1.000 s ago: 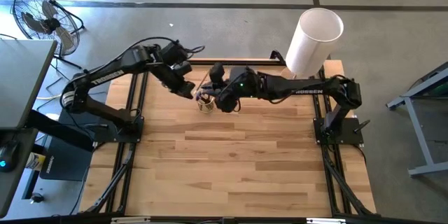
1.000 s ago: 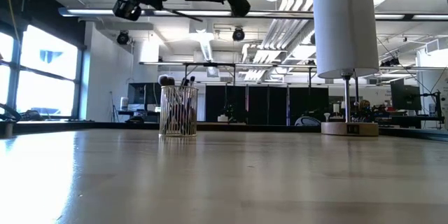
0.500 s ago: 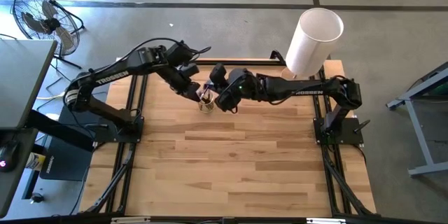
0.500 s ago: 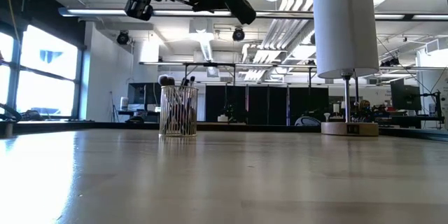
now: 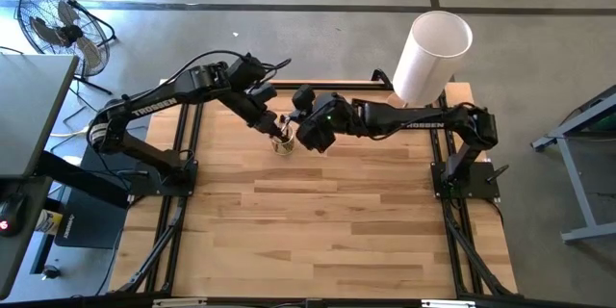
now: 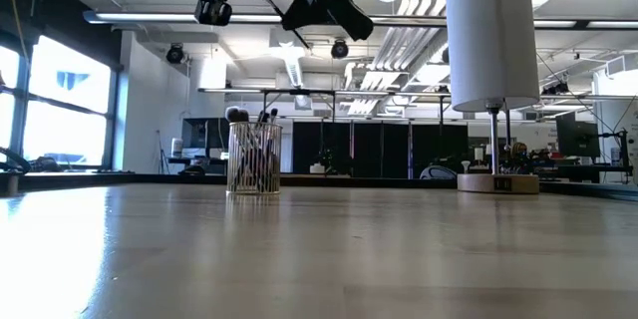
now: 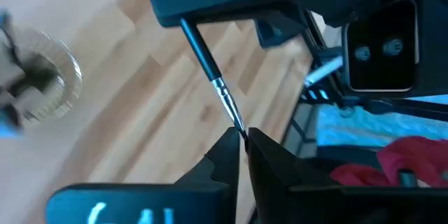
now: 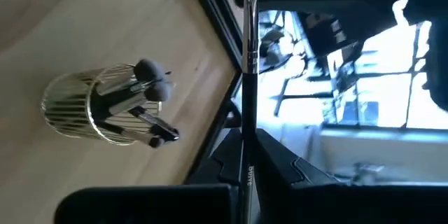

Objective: Put items in baskets/containers
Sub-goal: Put the makeup brush into the wire organizer, then return to Home Position

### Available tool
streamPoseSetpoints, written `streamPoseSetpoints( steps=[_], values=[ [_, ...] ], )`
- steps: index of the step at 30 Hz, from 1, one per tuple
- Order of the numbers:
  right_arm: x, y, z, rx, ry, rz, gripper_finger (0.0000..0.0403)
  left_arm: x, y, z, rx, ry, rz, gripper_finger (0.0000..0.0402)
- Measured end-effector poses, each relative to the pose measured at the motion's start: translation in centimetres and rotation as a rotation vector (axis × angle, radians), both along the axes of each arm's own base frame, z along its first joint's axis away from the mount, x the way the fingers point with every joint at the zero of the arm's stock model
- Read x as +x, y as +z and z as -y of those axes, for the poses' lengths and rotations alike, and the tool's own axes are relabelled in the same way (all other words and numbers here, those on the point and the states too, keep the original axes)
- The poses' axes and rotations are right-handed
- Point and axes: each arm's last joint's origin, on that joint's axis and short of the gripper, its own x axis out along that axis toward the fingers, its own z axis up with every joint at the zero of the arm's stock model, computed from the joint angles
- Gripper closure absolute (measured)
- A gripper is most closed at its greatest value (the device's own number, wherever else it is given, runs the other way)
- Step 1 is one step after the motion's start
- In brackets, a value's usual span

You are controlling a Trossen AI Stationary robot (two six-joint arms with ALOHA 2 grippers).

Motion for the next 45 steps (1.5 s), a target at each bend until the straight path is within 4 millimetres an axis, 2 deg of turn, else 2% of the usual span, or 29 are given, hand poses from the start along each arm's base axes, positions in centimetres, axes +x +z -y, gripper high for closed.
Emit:
streamPoseSetpoints(
  steps=[5,9,12,15,18,21,27,30,33,36,39,45],
  values=[
    [-0.8,-0.9,1.9,0.249,-0.14,-0.018,0.0393,-0.2,0.0,-1.0,0.089,0.045,-0.002,0.0334],
    [-1.2,-3.0,3.6,0.463,-0.226,0.054,0.0393,-0.8,-0.1,-2.3,0.144,0.056,0.003,0.0296],
    [-1.3,-4.6,4.5,0.625,-0.237,0.185,0.0393,-1.8,-0.2,-3.4,0.19,0.034,-0.005,0.0276],
    [-1.3,-5.5,5.0,0.829,-0.191,0.414,0.0393,-4.3,0.1,-4.2,0.256,0.073,-0.067,0.0267],
    [-1.4,-5.2,5.4,1.029,-0.126,0.662,0.0393,-7.2,1.3,-4.0,0.366,0.122,-0.109,0.0266],
    [-1.1,-5.8,5.6,1.144,-0.127,0.768,0.0393,-10.1,2.7,-3.0,0.456,0.158,-0.066,0.0266],
    [2.2,-9.3,4.9,1.266,-0.183,0.709,0.0393,-14.4,3.6,-0.5,0.605,0.261,-0.02,0.0266],
    [2.7,-11.5,4.3,1.233,-0.33,0.671,0.0393,-15.6,3.8,0.7,0.641,0.273,0.022,0.0266],
    [2.4,-13.0,3.8,1.142,-0.496,0.633,0.0393,-16.4,3.6,1.5,0.659,0.273,0.049,0.0266],
    [2.3,-13.3,3.5,1.111,-0.521,0.627,0.0368,-16.7,3.2,1.9,0.694,0.251,0.072,0.0266],
    [2.3,-13.3,3.4,1.141,-0.484,0.595,0.0322,-16.6,2.7,1.8,0.722,0.247,0.095,0.0266],
    [1.8,-12.0,3.5,1.211,-0.471,0.598,0.0243,-16.1,1.1,1.4,0.731,0.22,0.141,0.0266]
  ],
)
